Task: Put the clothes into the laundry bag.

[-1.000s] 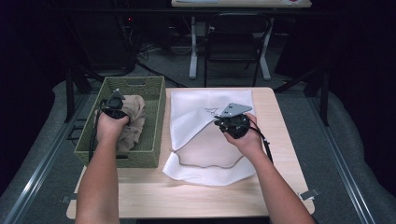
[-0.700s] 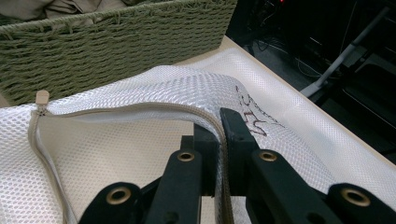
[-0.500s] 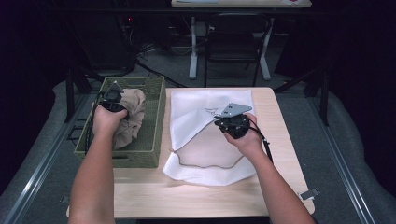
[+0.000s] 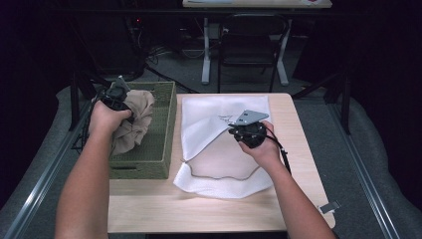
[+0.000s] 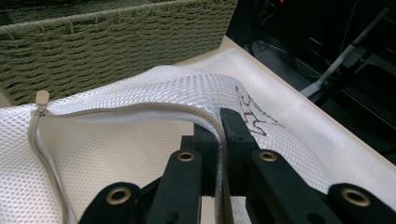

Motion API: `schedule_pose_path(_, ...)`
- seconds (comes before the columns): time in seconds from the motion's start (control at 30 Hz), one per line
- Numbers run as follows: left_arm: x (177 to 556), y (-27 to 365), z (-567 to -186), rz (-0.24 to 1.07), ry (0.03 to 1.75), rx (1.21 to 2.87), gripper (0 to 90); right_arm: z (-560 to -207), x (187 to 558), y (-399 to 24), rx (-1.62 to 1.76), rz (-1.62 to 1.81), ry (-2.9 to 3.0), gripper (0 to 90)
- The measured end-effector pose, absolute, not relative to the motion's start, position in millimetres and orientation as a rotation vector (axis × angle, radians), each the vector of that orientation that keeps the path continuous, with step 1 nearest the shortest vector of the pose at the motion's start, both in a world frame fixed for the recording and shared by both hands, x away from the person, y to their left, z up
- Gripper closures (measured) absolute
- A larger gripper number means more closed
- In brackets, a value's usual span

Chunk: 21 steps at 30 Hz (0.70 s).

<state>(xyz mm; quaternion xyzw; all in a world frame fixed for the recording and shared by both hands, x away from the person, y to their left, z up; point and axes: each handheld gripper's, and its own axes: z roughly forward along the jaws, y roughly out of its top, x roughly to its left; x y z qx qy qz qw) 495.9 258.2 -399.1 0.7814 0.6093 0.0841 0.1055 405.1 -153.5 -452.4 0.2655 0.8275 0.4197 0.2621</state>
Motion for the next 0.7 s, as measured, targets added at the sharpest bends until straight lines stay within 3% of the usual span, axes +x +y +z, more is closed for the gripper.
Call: schedule_pose_path(0.7,487,238,-364,0.219,1.699,2.414,62.4,-452,406,-154,0.716,1.138,2.241,86.2)
